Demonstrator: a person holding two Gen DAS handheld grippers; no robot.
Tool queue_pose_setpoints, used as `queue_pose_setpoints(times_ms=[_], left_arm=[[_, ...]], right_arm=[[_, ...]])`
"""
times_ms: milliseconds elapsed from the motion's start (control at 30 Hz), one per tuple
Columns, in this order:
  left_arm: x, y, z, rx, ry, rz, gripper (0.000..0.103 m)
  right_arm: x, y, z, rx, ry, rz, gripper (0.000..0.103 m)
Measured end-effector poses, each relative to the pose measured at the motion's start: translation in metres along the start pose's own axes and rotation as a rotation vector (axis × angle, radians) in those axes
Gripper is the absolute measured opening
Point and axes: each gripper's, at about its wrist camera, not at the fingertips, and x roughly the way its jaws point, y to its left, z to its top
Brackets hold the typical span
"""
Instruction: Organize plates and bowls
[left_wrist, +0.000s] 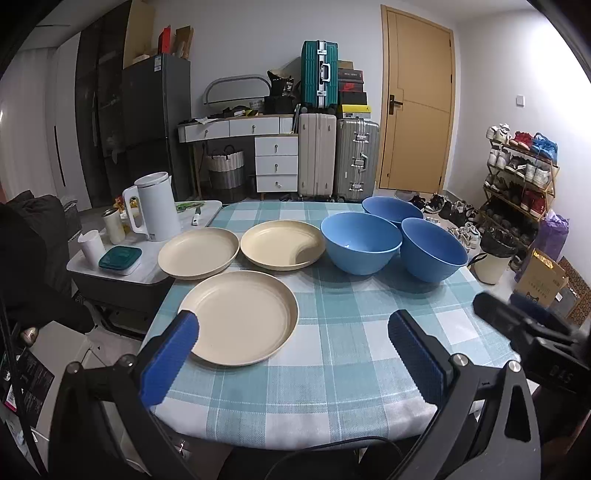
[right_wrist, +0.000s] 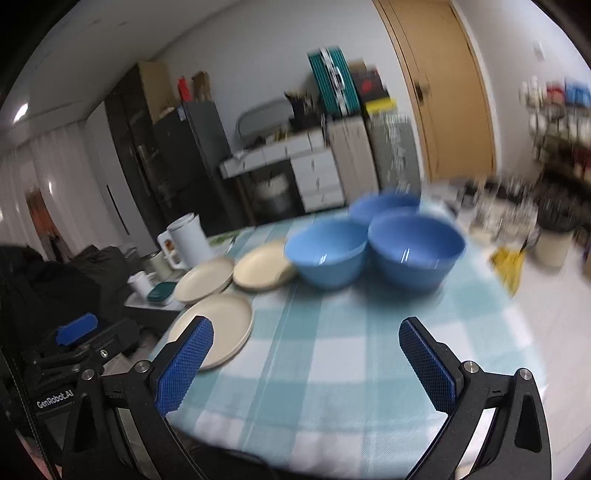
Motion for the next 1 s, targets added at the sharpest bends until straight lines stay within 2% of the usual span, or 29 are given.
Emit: queue_pose_setpoints(times_ms=[67, 167, 267, 433, 500, 633, 700, 800, 900, 1000], left_arm=[[0.000, 0.000, 0.001, -0.004, 0.007, -0.001, 0.103], [-0.001, 0.001, 0.003, -0.006, 0.008, 0.004, 0.103], [0.000, 0.001, 0.003, -0.009, 0.007, 0.004, 0.103], [0.002, 0.000, -0.001, 0.015, 0.007, 0.027, 0.103], [0.003, 0.001, -0.001, 0.016, 0.004, 0.042, 0.103], [0.007, 0.013, 0.006, 0.027, -0.026, 0.173, 0.103], [0.009, 0.024, 0.007, 0.015, -0.081, 0.251, 0.103], [0.014, 0.037, 0.010, 0.053, -0.138, 0.353, 0.103], [0.024, 0.056, 0.018, 0.053, -0.136, 0.355, 0.103], [0.035, 0.087, 0.033, -0.013, -0.122, 0.335, 0.103]], right_arm=[[-0.004, 0.004, 0.001, -0.025, -0.007, -0.003, 0.103], [-0.005, 0.008, -0.001, -0.032, 0.007, 0.050, 0.103], [-0.008, 0.011, -0.001, -0.014, 0.012, 0.065, 0.103], [-0.023, 0.027, -0.002, -0.091, -0.057, 0.011, 0.103], [-0.025, 0.033, -0.001, -0.121, -0.063, 0.014, 0.103], [-0.019, 0.040, 0.003, -0.150, -0.071, 0.021, 0.103], [-0.013, 0.043, 0.008, -0.160, -0.074, 0.023, 0.103], [0.004, 0.052, 0.018, -0.197, -0.079, 0.022, 0.103], [0.029, 0.065, 0.033, -0.245, -0.034, 0.044, 0.103], [0.056, 0.077, 0.053, -0.251, 0.013, 0.105, 0.103]])
